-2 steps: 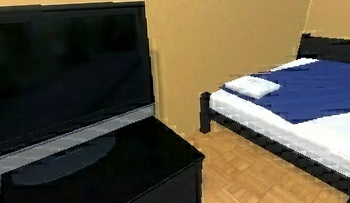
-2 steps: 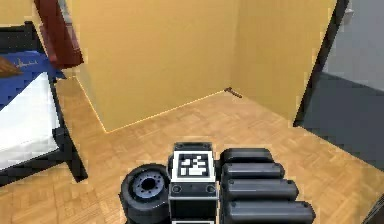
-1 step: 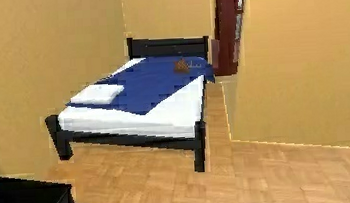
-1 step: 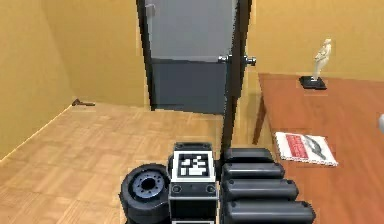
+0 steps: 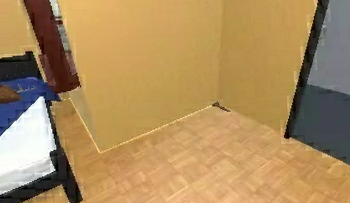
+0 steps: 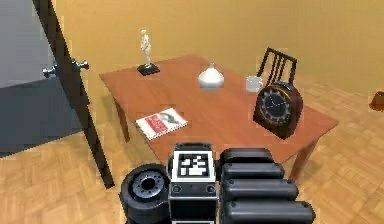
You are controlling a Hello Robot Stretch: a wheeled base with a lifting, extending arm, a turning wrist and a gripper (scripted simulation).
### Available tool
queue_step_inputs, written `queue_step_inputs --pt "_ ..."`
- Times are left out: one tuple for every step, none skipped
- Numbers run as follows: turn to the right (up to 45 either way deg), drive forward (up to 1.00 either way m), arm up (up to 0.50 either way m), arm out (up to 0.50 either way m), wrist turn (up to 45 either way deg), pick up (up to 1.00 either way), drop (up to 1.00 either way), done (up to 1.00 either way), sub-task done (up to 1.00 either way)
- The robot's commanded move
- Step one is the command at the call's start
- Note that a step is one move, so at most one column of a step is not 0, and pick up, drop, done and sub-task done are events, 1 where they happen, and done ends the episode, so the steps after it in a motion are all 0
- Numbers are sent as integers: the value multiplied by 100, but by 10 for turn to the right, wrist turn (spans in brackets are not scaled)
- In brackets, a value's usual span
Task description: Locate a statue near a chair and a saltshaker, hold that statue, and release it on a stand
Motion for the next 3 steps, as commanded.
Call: queue_step_inputs --pt "270 0 0 0 0 0 0 0 0" --pt "-450 0 0 0 0 0 0 0 0" --pt "-450 0 0 0 0 0 0 0 0"
